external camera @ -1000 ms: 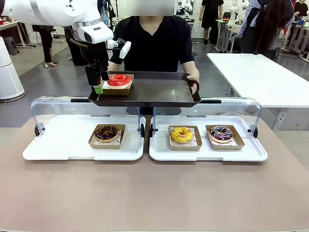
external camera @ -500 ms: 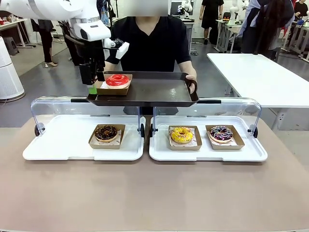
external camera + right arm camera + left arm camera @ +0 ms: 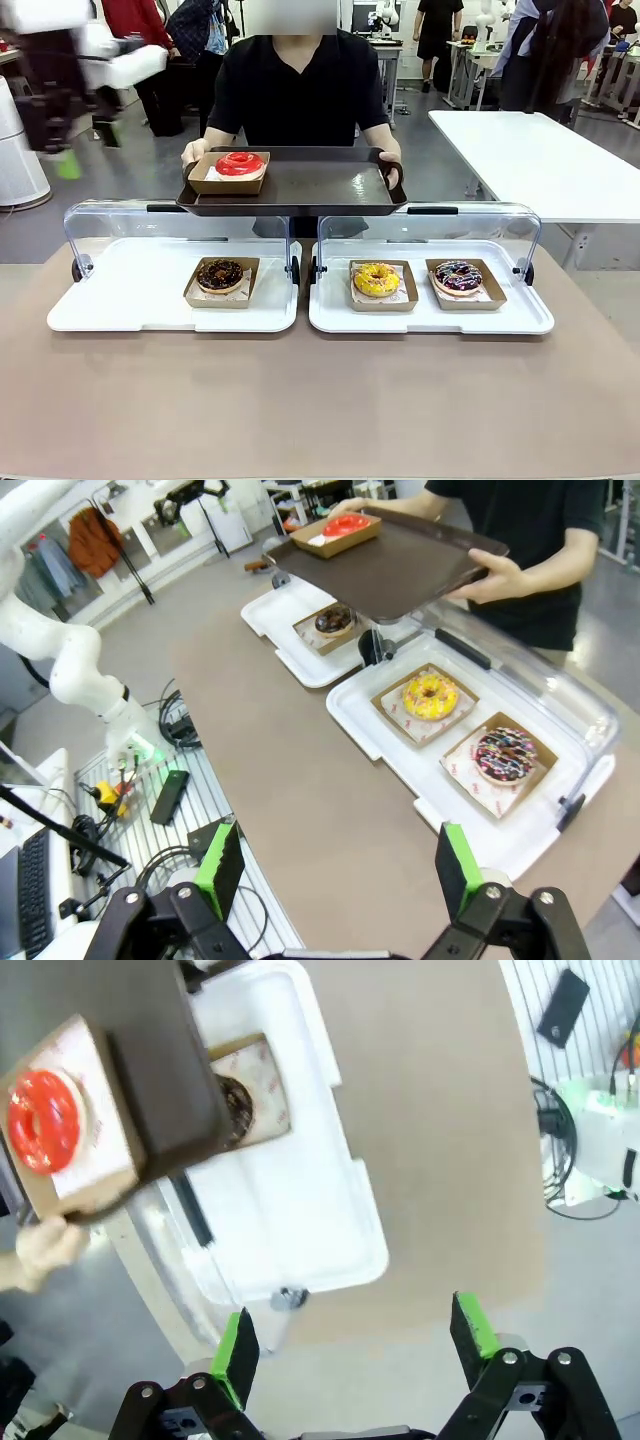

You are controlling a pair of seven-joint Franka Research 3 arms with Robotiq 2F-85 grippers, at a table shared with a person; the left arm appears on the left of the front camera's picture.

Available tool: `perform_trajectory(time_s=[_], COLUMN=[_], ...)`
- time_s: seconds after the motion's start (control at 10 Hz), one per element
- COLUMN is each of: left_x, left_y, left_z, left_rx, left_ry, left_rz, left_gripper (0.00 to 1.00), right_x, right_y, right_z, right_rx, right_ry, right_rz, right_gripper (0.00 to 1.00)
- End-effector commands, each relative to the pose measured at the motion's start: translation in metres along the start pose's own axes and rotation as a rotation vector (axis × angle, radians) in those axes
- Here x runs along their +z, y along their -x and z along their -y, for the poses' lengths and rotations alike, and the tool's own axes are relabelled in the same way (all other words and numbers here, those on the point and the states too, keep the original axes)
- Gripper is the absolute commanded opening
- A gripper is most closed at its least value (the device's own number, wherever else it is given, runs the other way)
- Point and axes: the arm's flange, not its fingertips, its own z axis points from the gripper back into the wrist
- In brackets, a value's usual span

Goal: Provide the desired donut to the person.
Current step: Place the picked Paper togo box onto the Handle tray extended by the person.

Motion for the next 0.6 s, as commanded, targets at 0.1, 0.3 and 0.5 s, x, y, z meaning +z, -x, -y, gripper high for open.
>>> perform_trajectory(time_s=[0.1,0.3,0.5], left_x=[-0.017,-0.039,-0.056], left_y=[0.062,0.106,0.124], left_z=[0.05,0.048,0.042], left_rx=[0.017,0.071,0.083], left_ry=[-0.06,-0.044,-0.015], left_rz=[0.037,0.08,0.115], left_gripper=[1.0,1.0,1.0], right_x=[0.0,0.0,0.0], right_y=[0.0,0.0,0.0], right_z=[0.0,0.0,0.0], right_rx=[0.005,0.005,0.005], right_ry=[-0.009,-0.009,-0.009], right_rz=[0.007,0.007,0.007], right_gripper=[1.0,1.0,1.0])
